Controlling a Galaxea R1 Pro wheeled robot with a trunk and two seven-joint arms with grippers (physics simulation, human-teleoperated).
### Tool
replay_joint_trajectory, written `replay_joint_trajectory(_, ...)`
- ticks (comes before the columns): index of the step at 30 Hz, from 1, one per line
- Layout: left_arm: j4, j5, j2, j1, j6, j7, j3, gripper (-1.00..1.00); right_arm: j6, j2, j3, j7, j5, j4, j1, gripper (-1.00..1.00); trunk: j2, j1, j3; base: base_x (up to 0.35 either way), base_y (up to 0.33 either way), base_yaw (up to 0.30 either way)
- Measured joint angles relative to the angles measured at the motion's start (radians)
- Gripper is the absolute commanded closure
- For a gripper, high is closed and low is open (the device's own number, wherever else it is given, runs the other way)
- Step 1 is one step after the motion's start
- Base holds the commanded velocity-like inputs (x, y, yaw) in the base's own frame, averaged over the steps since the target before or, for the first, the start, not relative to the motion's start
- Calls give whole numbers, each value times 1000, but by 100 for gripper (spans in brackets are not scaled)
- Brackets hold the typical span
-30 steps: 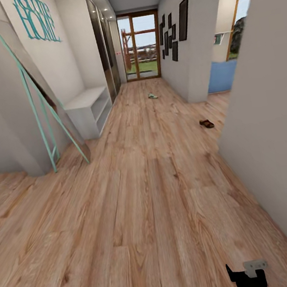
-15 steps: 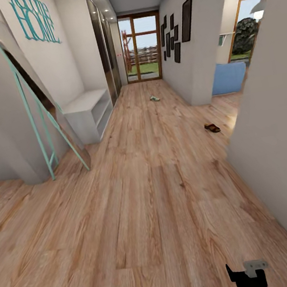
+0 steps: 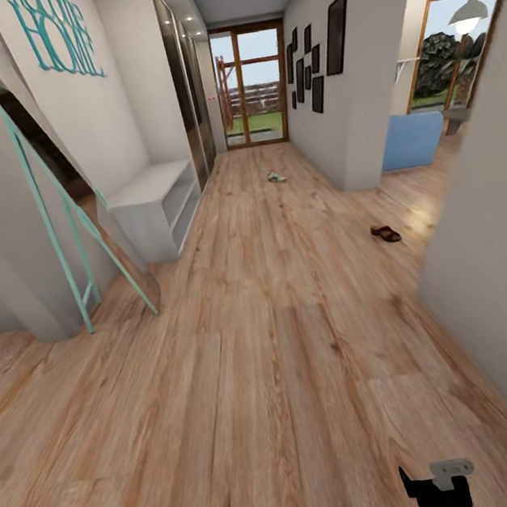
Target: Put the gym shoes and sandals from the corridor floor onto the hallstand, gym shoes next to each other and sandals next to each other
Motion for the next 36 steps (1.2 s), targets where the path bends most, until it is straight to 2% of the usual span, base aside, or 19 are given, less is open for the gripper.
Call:
replay_joint_trajectory(14, 1, 0, 0, 0, 0, 0, -1, -100, 0, 0, 0, 0, 0, 0, 0, -100, 0, 0, 0, 338, 70, 0)
replay_joint_trajectory(36, 2, 0, 0, 0, 0, 0, -2, -100, 0, 0, 0, 0, 0, 0, 0, -100, 0, 0, 0, 338, 5, 0)
